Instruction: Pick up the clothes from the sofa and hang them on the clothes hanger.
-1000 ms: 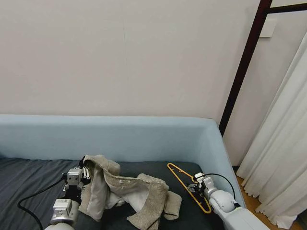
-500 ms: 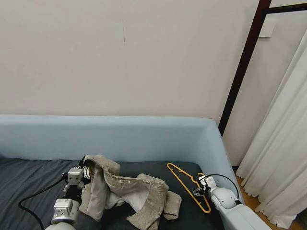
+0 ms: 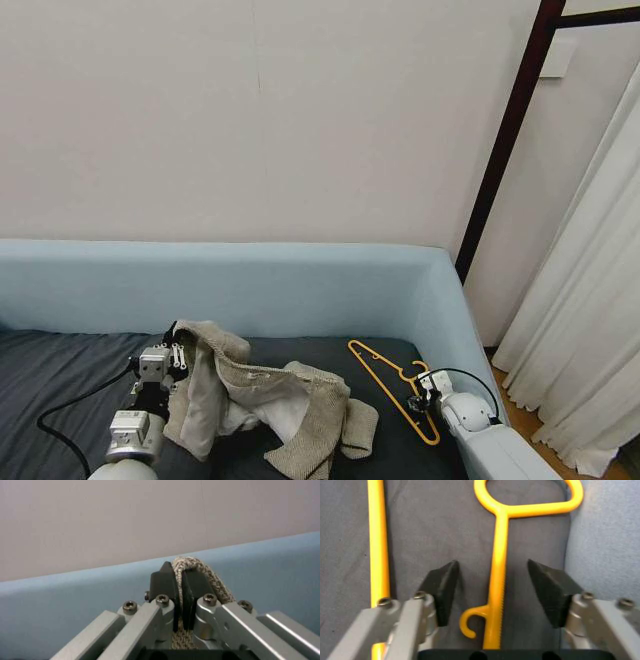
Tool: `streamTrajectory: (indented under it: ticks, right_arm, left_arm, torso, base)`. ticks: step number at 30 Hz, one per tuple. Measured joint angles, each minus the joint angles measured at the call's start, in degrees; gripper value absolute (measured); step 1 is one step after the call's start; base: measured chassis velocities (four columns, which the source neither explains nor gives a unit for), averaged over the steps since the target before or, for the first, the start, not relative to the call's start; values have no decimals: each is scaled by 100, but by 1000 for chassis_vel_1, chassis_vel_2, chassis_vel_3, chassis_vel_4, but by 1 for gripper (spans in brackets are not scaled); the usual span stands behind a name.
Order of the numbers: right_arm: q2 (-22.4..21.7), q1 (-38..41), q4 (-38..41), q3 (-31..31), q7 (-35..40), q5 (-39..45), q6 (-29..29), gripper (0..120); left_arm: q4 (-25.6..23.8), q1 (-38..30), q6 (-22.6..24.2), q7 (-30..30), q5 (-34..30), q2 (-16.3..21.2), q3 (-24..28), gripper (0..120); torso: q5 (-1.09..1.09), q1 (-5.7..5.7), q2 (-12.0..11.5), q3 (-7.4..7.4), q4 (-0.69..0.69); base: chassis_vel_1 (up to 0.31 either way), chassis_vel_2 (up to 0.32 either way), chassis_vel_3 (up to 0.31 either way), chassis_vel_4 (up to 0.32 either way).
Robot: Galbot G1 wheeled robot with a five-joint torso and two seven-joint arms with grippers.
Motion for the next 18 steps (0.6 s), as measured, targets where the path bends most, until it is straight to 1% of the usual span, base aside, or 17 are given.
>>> streamTrajectory:
  ticks: [1,2,6,7,8,11,12,13,18]
  right_arm:
    - [30,14,-33,0,0,-38,-13,45]
    - [30,14,-33,0,0,-38,-13,45]
    - [111,65,-110,-3,55,-119,-111,26]
    - [112,69,-112,-4,77,-123,-122,23]
    - [112,69,-112,-4,77,-123,-122,23]
    - [80,72,-100,-10,120,-130,-142,10]
    - [80,72,-100,-10,120,-130,-142,10]
    - [58,72,-82,-12,138,-130,-143,5]
    - [-46,-1,125,-34,329,-106,-39,5]
  left_arm:
    - [1,-10,-1,-3,-16,15,-1,0]
    - [1,-10,-1,-3,-16,15,-1,0]
    - [22,-37,-3,-7,-52,39,-1,0]
    - [26,-42,-3,-7,-55,40,0,0]
    - [26,-42,-3,-7,-55,40,0,0]
    - [43,-72,-5,-8,-60,43,13,0]
    - [43,-72,-5,-8,-60,43,13,0]
    - [48,-84,-5,-8,-61,42,21,0]
    - [54,-109,-7,-8,-62,39,46,0]
  torso:
    - [0,0,0,0,0]
    - [0,0,0,0,0]
    - [0,0,0,0,1]
    - [1,0,0,0,2]
    - [1,0,0,0,2]
    - [1,0,0,0,0]
    - [1,0,0,0,0]
    - [0,0,0,0,0]
    - [1,0,0,1,-2]
  base:
    - [0,0,0,0]
    - [0,0,0,0]
    - [0,0,0,0]
    - [0,0,0,0]
    - [0,0,0,0]
    - [0,0,0,0]
    - [0,0,0,0]
    - [0,0,0,0]
    - [0,0,0,0]
